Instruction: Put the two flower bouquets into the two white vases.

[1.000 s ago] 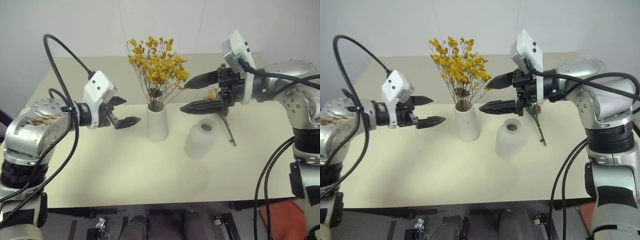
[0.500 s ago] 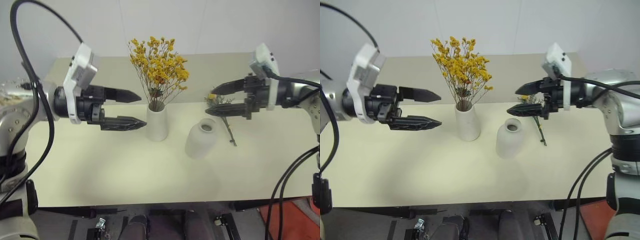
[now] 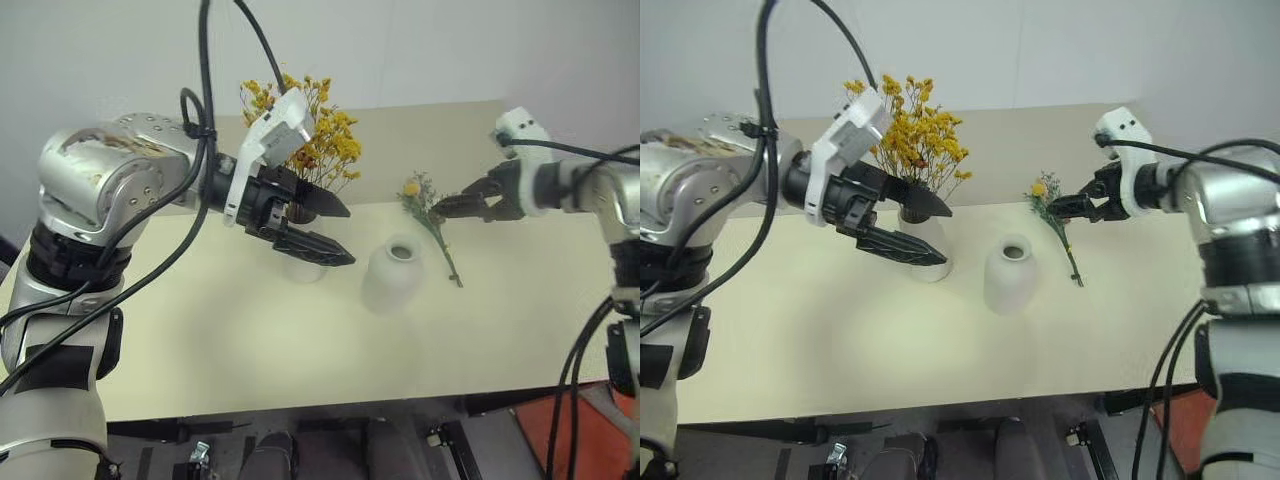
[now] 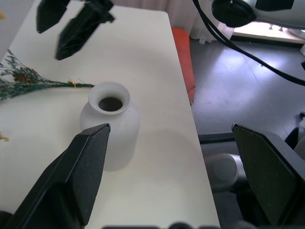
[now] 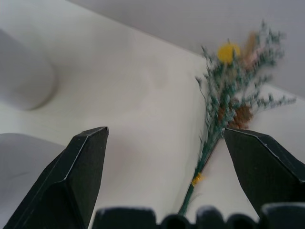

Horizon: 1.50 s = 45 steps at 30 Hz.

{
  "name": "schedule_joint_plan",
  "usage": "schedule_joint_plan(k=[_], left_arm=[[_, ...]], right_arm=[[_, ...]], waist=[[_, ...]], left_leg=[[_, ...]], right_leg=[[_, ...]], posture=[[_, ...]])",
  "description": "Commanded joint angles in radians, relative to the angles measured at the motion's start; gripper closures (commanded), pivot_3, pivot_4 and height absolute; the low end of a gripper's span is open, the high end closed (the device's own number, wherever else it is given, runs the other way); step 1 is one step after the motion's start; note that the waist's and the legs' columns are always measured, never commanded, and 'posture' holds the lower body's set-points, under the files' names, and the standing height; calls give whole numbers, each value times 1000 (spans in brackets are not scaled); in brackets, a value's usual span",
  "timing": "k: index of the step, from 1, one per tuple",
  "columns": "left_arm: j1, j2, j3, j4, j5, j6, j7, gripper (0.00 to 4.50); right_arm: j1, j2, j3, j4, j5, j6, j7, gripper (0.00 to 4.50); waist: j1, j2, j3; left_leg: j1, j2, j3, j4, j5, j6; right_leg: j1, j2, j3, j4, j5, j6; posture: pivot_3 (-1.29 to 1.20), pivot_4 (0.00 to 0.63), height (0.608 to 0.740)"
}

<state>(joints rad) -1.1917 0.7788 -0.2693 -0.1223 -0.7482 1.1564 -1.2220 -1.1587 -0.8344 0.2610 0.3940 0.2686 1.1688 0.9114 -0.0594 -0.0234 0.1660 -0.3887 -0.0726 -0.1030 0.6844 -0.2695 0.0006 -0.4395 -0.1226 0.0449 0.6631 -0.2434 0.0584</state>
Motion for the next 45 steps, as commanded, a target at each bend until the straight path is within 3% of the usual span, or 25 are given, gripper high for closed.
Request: schedule_joint_plan(k=[1, 6, 15, 18, 29, 30, 33, 40, 45], left_arm=[[-51, -22, -12, 19, 18, 32, 9, 28], [-62, -64, -15, 27, 36, 54, 46, 28], [-107, -116, -18, 50, 59, 118, 112, 28], [-109, -117, -14, 48, 57, 132, 122, 0], [-97, -110, 9, 28, 47, 162, 145, 0], [-95, -110, 10, 26, 46, 163, 147, 0], [-88, -108, 16, 27, 47, 159, 153, 0], [-72, -101, 30, 31, 47, 151, 161, 0], [-66, -94, 27, 35, 52, 131, 147, 0]], right_arm=[[-85, 52, 57, 146, -75, 33, -28, 0], [-161, 162, 140, 414, -182, -75, -36, 0], [-217, 285, 168, 747, -341, -294, -42, 0], [-225, 310, 150, 797, -369, -336, -46, 604], [-217, 337, 93, 837, -426, -388, -65, 4341], [-220, 336, 84, 837, -426, -386, -68, 4469], [-251, 311, -18, 826, -376, -386, -153, 4469], [-325, 238, -411, 719, -153, -442, -458, 4469], [-161, 271, -639, 228, 83, -395, -415, 4469]], waist=[[0, 0, 0], [-3, 0, 0], [-10, 0, 0], [-13, 0, 0], [-13, 0, 0], [-13, 0, 0], [-13, 0, 0], [-11, 0, 0], [-11, 0, 0]], left_leg=[[-1, 0, 0, 0, 0, 0], [-1, 0, 0, 0, 2, -3], [-3, 0, -1, 0, 4, -6], [-2, 0, -1, 0, 4, -7], [-2, 0, -1, 0, 4, -7], [-2, 0, -1, 0, 4, -7], [-2, 0, -2, 0, 4, -7], [-2, 0, -2, -4, 4, -8], [-2, 0, -1, -4, 4, -7]], right_leg=[[0, 0, 0, 0, 0, 0], [0, 0, 0, 1, 0, 0], [-1, -1, 0, 1, 0, 0], [-1, 0, 0, 2, 0, 0], [-1, -1, 1, 2, 0, 0], [-1, -1, 1, 2, 0, 0], [-1, -1, 1, 2, 0, 0], [-2, -1, 1, 1, 0, 0], [-1, -1, 1, 1, 0, 0]], posture=[[0, 150, 740], [0, 150, 740], [0, 150, 740], [0, 150, 740], [0, 150, 740], [0, 150, 740], [0, 150, 740], [0, 150, 740], [0, 150, 740]])
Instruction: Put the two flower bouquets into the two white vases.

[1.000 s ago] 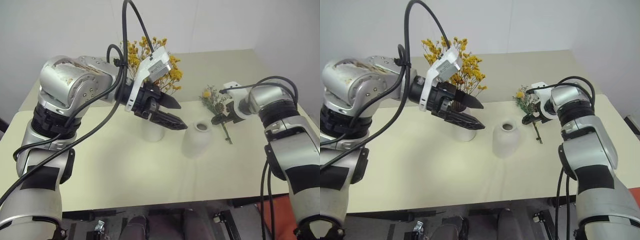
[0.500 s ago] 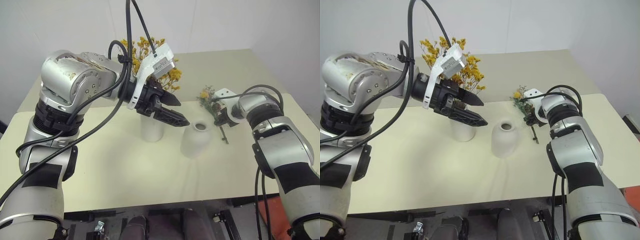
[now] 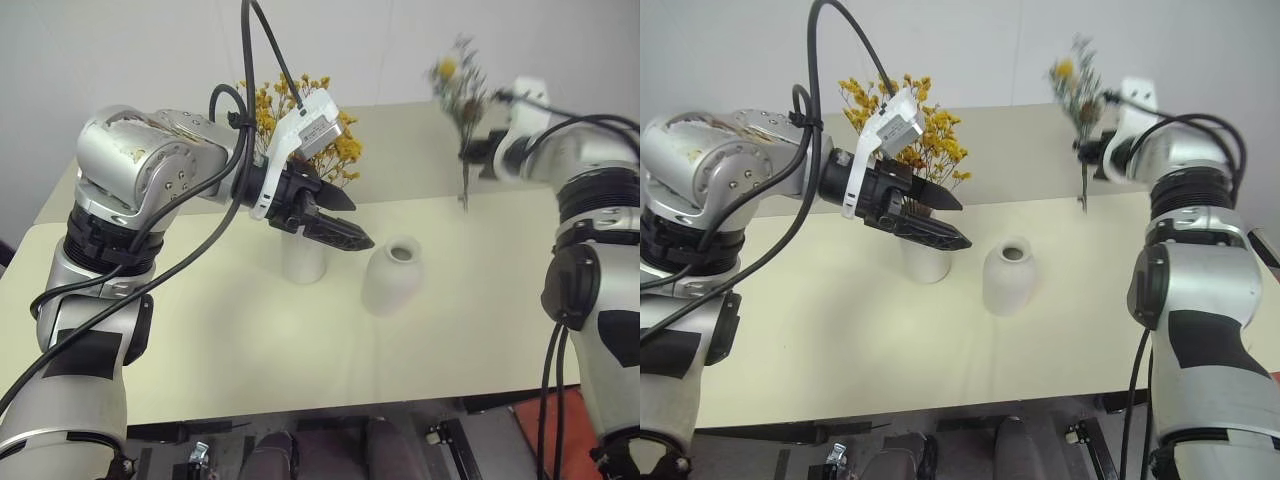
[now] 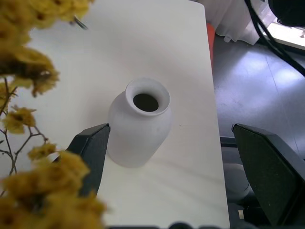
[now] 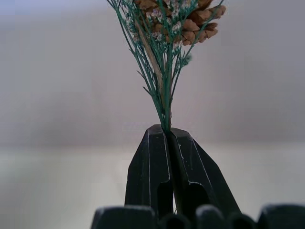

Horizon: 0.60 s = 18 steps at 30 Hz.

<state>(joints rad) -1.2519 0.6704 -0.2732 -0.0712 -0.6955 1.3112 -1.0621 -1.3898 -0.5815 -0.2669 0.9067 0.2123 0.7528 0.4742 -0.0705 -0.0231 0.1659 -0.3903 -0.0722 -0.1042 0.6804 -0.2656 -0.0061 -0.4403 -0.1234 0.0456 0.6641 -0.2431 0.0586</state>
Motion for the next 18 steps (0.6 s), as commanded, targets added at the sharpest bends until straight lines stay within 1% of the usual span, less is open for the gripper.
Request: schedule_joint_plan(k=[1, 4, 6, 9, 12, 14, 18], left_arm=[[-5, 16, 27, -16, 0, -32, -21, 0], [-6, 21, 12, -14, 8, -47, -36, 0], [-5, 22, 4, -12, 15, -56, -42, 0], [-4, 23, -3, -7, 19, -66, -58, 0], [-1, 26, -12, -13, 22, -77, -75, 0], [1, 29, -18, -15, 27, -85, -84, 0], [2, 29, -21, -11, 36, -95, -95, 0]], right_arm=[[125, 43, -163, -419, 213, 56, 23, 4469], [247, 97, -240, -721, 375, 191, -10, 4469], [330, 135, -281, -881, 490, 228, -3, 4469], [436, 154, -321, -1019, 674, 303, 47, 4469], [543, 158, -322, -1128, 830, 335, 97, 4469], [598, 139, -294, -1179, 886, 341, 121, 4469], [738, 94, -183, -1303, 860, 260, 226, 4469]], waist=[[1, 0, 0], [2, 0, 0], [2, 0, 0], [3, 0, 0], [3, 0, 0], [2, 0, 0], [2, 0, 0]], left_leg=[[0, 0, 0, 1, 0, 0], [-1, 0, -1, 1, 0, 0], [-1, 0, -1, 2, 0, 0], [0, 0, -1, 2, -2, 3], [1, 0, -1, 2, -4, 6], [1, 0, -1, 2, -4, 7], [2, 0, 0, 2, -4, 7]], right_leg=[[0, 0, -1, 1, 0, 0], [0, 0, -1, 1, 0, 0], [0, 0, 0, 1, 0, 0], [0, 0, -1, 1, 0, 0], [1, 0, -1, 1, 0, 0], [2, 0, -1, 1, 0, 0], [2, 0, 0, 1, 0, 0]], posture=[[0, 150, 740], [0, 150, 740], [0, 150, 740], [0, 150, 740], [0, 150, 740], [0, 150, 740], [0, 150, 740]])
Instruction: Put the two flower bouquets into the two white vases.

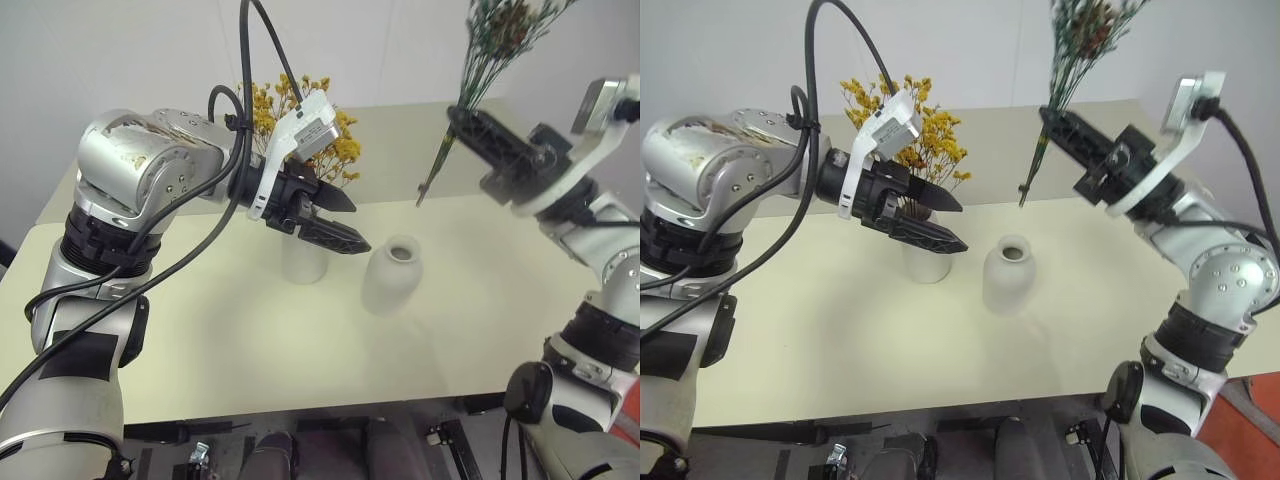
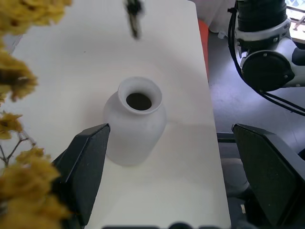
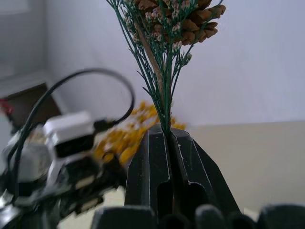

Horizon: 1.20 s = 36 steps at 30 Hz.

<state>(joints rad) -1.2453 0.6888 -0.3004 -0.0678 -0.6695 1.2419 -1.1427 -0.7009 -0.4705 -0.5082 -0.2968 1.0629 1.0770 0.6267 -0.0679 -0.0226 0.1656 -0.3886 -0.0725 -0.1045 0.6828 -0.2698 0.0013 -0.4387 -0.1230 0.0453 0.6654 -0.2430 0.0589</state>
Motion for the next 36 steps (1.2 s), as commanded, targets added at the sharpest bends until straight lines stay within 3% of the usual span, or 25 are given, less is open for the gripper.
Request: schedule_joint_plan(k=[1, 8, 16, 25, 36], left_arm=[[-4, 11, 6, -13, 12, -30, -18, 0], [7, 16, 6, -23, 16, -42, -25, 0], [12, 20, 8, -34, 14, -42, -30, 0], [18, 20, 7, -44, 16, -45, -35, 0], [28, 24, 6, -64, 16, -47, -34, 0]], right_arm=[[71, -20, 78, -113, 3, -87, 88, 4469], [138, -17, 166, -103, -101, -253, 99, 4469], [131, -38, 171, -60, -89, -304, 87, 4469], [196, -11, 256, -10, -260, -449, 65, 4469], [255, -32, 280, -28, -308, -525, 124, 4469]], waist=[[-1, 0, 0], [3, 0, 0], [6, 0, 0], [7, 0, 0], [9, 0, 0]], left_leg=[[0, 0, 0, 0, 0, 0], [1, 0, 0, 2, 0, 0], [2, 0, 0, 2, 0, -1], [2, 0, 0, 2, 0, -1], [2, 0, 0, 2, 0, -1]], right_leg=[[0, 1, 0, 0, 0, 0], [1, 1, 0, -1, 0, 0], [1, 1, 1, -1, 0, 0], [1, 1, 1, -1, 0, 0], [1, 1, 1, -1, 0, 0]], posture=[[0, 150, 740], [0, 150, 740], [0, 150, 740], [0, 150, 740], [0, 150, 740]])
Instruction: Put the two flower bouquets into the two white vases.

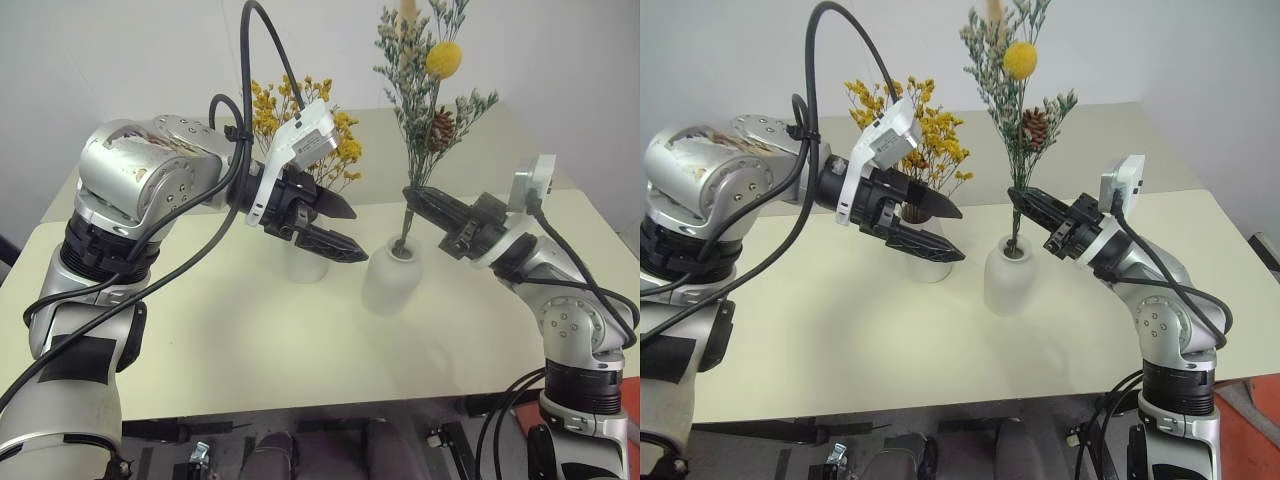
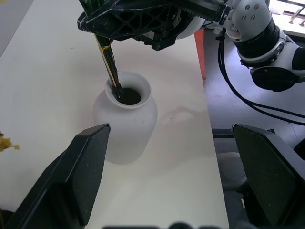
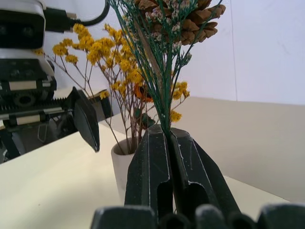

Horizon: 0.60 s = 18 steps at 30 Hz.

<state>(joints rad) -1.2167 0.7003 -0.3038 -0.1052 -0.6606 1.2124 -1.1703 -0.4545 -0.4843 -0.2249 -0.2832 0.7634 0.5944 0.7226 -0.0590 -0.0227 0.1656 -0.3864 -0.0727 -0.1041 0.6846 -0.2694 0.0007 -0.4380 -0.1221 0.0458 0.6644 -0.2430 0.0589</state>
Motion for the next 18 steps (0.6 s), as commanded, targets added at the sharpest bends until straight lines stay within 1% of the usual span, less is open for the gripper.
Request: schedule_joint_plan(k=[1, 5, 9, 14, 18], left_arm=[[1, 15, 8, -28, 8, -19, -8, 0], [2, 18, 4, -26, 11, -28, -12, 0], [6, 19, 4, -31, 9, -30, -12, 0], [5, 19, 2, -28, 12, -35, -16, 0], [3, 19, -1, -22, 18, -41, -21, 0]], right_arm=[[17, -23, -1, -48, -10, -46, 34, 4469], [53, -39, 18, -69, -33, -72, 53, 4469], [72, -38, 32, -77, -78, -102, 37, 4469], [86, -17, 55, -73, -137, -148, 11, 4469], [96, -4, 68, -79, -153, -163, 2, 4469]], waist=[[0, 0, 0], [1, 0, 0], [2, 0, 0], [3, 0, 0], [7, 0, 0]], left_leg=[[0, 0, 0, 0, 0, 0], [0, 0, 0, 0, 0, 0], [1, 0, 0, 0, 0, 0], [1, 0, 0, 0, 0, 0], [1, 0, 0, 0, 0, 0]], right_leg=[[0, 0, 0, 0, 0, 0], [0, 0, 0, 0, 0, 0], [1, 0, 0, 0, 0, 0], [1, 0, 0, 0, 0, 0], [1, 0, 0, 0, 0, 0]], posture=[[0, 150, 740], [0, 150, 740], [0, 150, 740], [0, 150, 740], [0, 150, 740]])
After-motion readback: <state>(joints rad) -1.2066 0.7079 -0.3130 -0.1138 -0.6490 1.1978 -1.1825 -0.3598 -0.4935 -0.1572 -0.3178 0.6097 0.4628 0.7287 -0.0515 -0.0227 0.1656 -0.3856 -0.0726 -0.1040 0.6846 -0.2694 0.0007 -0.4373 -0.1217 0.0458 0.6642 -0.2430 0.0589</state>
